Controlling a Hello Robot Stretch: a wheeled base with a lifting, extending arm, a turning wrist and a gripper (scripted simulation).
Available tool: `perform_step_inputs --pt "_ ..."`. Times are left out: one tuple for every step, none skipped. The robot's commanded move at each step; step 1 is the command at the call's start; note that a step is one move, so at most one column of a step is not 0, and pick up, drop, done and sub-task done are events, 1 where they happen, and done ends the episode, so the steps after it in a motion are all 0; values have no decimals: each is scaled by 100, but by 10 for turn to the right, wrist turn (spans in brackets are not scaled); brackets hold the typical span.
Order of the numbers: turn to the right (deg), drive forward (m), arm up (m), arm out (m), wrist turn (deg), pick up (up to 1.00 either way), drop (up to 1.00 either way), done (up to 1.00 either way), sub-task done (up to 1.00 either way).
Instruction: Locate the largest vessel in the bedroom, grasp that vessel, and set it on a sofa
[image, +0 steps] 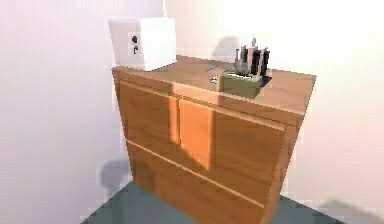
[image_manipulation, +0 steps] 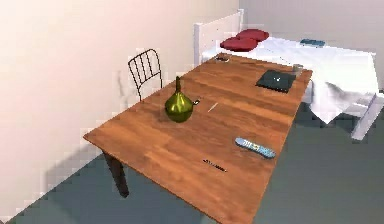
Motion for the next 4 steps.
perform_step_inputs --pt "450 0 0 0 0 0 0 0 0" --pt "0 75 0 0 0 0 0 0 0" --pt "0 15 0 0 0 0 0 0 0" --pt "0 0 50 0 0 0 0 0 0"
